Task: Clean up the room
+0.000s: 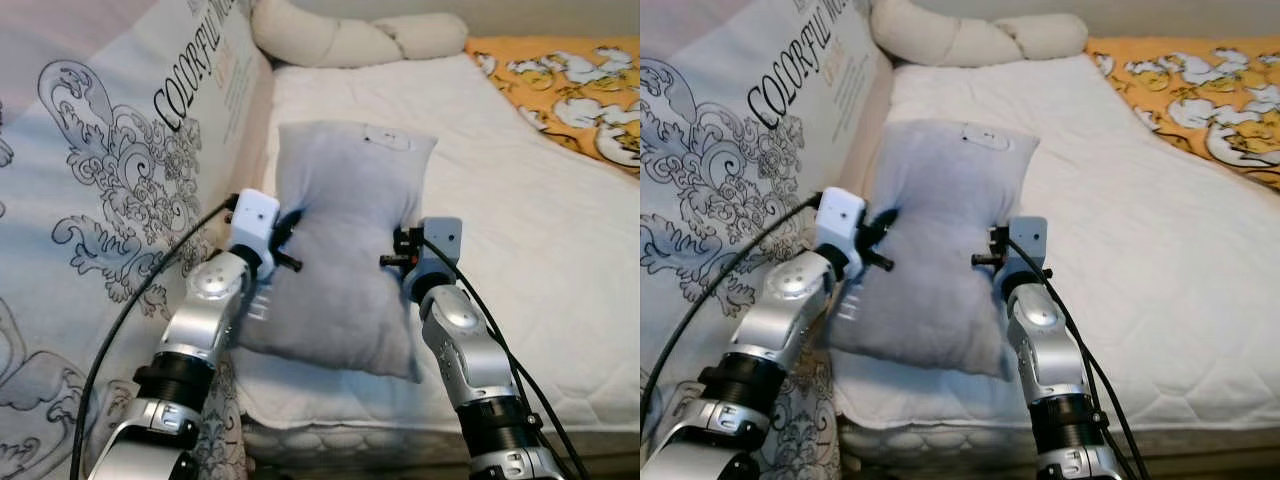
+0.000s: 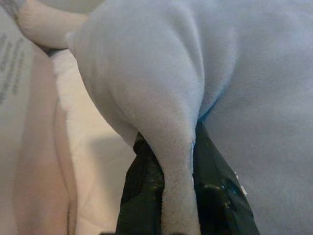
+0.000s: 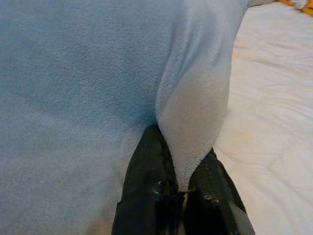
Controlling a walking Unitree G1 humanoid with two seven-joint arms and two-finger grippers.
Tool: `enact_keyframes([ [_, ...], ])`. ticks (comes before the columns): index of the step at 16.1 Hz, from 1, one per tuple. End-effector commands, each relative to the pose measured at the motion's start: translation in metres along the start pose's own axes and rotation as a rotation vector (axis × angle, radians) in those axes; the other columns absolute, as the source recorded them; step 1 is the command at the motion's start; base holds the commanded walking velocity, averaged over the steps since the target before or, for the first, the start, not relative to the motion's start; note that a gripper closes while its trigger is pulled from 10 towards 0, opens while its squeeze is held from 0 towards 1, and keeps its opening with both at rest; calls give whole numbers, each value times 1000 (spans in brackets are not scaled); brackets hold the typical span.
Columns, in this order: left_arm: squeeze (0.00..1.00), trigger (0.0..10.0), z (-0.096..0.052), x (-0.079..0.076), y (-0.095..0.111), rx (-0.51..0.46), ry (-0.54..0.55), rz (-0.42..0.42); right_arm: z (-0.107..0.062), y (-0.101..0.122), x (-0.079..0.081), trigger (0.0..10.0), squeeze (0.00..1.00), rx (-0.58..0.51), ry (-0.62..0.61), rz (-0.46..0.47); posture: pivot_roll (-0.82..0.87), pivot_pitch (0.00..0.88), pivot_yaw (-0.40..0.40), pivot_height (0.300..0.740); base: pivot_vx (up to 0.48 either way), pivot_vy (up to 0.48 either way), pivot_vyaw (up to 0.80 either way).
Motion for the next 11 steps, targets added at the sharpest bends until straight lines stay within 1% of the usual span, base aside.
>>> enact_keyframes([
  [1, 0, 10000, 3, -7, 9, -32, -15, 21, 1, 7, -10, 10000, 0, -23, -28, 4, -37, 0, 41, 740, 0, 0, 0],
  [3, 0, 10000, 3, -8, 8, -32, -20, 31, 0, 6, -12, 10000, 0, -22, -30, 11, -37, 0, 41, 740, 0, 0, 0],
  [6, 0, 10000, 4, -9, 8, -32, -24, 38, 1, 2, -19, 10000, 0, 6, -68, -1, -39, 0, 44, 740, 0, 0, 0],
  [7, 0, 10000, 5, -9, 8, -30, -24, 43, 1, 1, -23, 10000, 231, 9, -83, 0, -39, 0, 44, 740, 0, 0, 0],
  [8, 0, 10000, 6, -9, 8, -29, -24, 46, 1, 0, -26, 10000, 588, 12, -91, 3, -39, 0, 44, 740, 0, 0, 0],
  [9, 0, 10000, 7, -9, 8, -28, -26, 48, 1, -1, -29, 10000, 1000, 17, -106, -2, -43, 0, 48, 740, 0, 0, 0],
  [11, 0, 10000, 9, -7, 6, -8, -11, 59, 1, -3, -32, 10000, 1000, 26, -111, -1, -46, 0, 52, 740, 0, 0, 0],
])
Point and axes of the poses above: a point about 5 cm out from each wrist's last joint towards the gripper, its own z axis pointing out of the wrist towards the gripper, its own y axis along the axis of the wrist's last joint, x = y × z, the point moved 2 cm from there along z, pointing out of the wrist towards the gripper, and after that the axes turned 1 degree about -z, right-handed, at the moved point
